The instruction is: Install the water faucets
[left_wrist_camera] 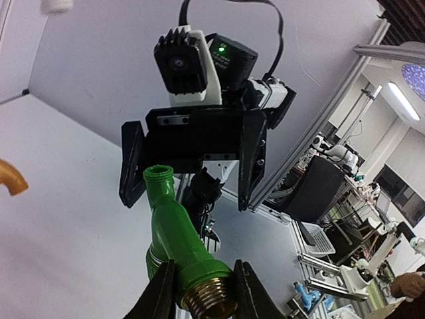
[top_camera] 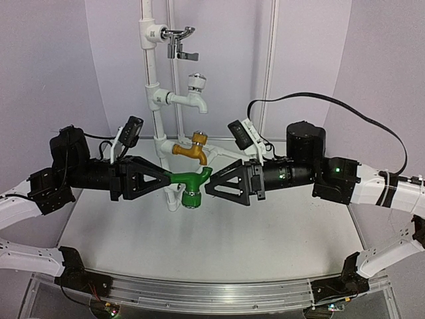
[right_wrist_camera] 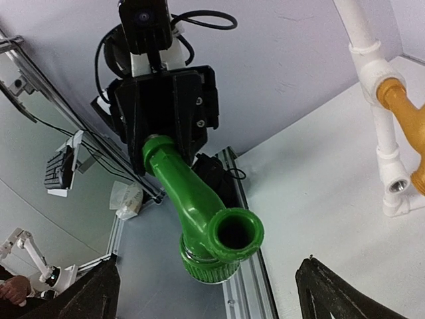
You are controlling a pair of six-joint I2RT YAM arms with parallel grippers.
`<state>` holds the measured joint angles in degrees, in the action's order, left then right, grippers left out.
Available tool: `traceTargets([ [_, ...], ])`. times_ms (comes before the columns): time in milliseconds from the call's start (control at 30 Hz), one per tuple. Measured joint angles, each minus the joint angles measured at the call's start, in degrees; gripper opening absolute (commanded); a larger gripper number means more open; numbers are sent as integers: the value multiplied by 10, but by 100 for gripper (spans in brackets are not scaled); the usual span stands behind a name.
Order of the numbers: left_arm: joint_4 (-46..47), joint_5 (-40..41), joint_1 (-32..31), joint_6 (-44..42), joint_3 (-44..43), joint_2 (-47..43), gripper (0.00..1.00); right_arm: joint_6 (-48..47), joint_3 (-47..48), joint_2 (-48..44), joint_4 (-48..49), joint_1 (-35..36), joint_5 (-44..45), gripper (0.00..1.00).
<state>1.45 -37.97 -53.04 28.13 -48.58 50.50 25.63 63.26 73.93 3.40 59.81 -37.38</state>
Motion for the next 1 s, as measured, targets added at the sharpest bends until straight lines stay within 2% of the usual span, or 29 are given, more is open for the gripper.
traceTargets([
  [100, 29, -21, 0, -26, 0, 3, 0, 15, -4, 3, 50, 0, -28, 87],
  [267, 79, -48, 0, -44, 0, 23, 0, 50, -10, 37, 166, 0, -82, 66],
  [567, 140, -67, 0, -40, 0, 47, 0, 58, -30, 66, 275, -1, -98, 27],
  [733, 166, -69, -1, -16, 0, 49, 0, 44, -31, 71, 316, -1, -108, 25],
  [800, 171, -72, -1, -11, 0, 51, 0, 44, -31, 76, 328, -3, -114, 28],
  [900, 176, -76, 2, -10, 0, 54, 0, 47, -31, 82, 338, -5, -122, 40],
  [1000, 185, -80, 1, -12, 0, 60, 0, 57, -29, 90, 348, -3, -129, 41],
])
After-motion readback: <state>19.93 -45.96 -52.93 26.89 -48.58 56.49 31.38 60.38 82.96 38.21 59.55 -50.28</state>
